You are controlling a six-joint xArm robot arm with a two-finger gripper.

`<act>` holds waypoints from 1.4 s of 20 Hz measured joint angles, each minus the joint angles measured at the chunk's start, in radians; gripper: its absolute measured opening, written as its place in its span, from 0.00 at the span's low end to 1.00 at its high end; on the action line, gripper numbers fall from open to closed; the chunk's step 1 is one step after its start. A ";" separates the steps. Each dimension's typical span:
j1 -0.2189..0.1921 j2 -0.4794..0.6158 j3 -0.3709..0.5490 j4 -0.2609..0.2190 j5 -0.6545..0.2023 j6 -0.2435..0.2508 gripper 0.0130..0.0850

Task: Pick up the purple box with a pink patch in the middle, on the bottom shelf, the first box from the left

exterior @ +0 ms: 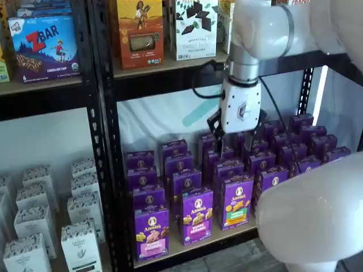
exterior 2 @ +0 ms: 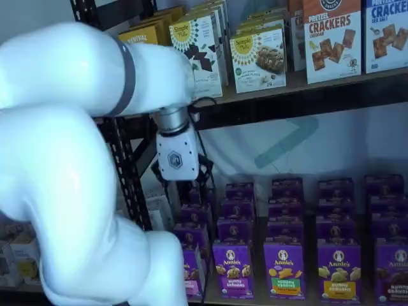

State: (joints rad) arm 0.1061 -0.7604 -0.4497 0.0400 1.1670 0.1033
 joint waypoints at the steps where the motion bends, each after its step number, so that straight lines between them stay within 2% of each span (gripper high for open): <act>1: 0.002 0.009 0.013 0.006 -0.023 -0.002 1.00; 5: 0.011 0.044 0.067 0.027 -0.126 -0.007 1.00; 12: 0.047 0.113 0.137 0.030 -0.302 0.016 1.00; 15: 0.063 0.160 0.139 0.027 -0.339 0.033 1.00; 19: 0.090 0.208 0.156 -0.020 -0.431 0.088 1.00; 21: 0.098 0.235 0.163 -0.011 -0.482 0.088 1.00; 28: 0.140 0.373 0.134 -0.009 -0.560 0.127 1.00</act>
State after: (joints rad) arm 0.2461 -0.3877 -0.3152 0.0310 0.6067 0.2299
